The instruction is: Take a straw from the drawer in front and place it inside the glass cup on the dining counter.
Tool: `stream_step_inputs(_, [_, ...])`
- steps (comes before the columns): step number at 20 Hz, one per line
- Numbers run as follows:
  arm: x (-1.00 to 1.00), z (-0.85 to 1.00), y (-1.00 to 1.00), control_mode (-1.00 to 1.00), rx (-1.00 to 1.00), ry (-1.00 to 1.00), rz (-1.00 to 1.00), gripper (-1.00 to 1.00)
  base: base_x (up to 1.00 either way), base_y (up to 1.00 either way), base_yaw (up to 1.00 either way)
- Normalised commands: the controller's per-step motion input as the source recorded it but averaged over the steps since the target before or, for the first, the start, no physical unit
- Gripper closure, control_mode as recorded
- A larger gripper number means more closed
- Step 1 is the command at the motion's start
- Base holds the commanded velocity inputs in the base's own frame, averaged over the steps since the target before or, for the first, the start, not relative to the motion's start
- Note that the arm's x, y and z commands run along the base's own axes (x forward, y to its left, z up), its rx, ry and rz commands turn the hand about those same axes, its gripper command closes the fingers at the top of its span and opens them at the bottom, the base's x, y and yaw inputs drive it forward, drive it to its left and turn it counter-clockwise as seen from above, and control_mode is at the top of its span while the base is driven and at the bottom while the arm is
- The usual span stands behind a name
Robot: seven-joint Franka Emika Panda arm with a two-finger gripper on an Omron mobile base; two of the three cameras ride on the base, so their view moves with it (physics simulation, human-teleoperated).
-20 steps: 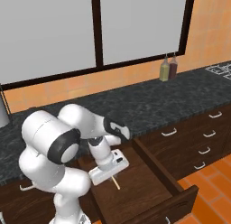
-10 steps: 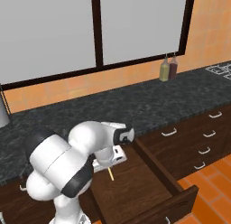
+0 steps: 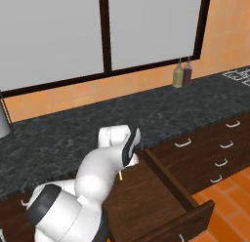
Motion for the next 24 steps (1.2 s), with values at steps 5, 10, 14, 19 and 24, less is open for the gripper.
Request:
stream_step_inputs(5, [0.00, 1.00, -0.36, -1.00, 0.08, 0.06, -0.13, 1.00, 0.00, 0.00, 0.00])
stream_step_inputs(10, [0.02, 1.00, -0.31, -1.00, 0.06, 0.05, -0.12, 1.00, 0.00, 0.00, 0.00])
stream_step_inputs(14, [0.03, 1.00, -0.40, -1.00, -0.14, 0.00, -0.03, 1.00, 0.00, 0.00, 0.00])
stream_step_inputs(19, [-0.11, 0.78, -0.28, -1.00, -0.48, -0.06, 0.03, 1.00, 0.00, 0.00, 0.00])
stream_step_inputs(24, [-0.27, 0.84, -0.12, -1.00, -0.67, -0.13, 0.14, 1.00, 0.00, 0.00, 0.00])
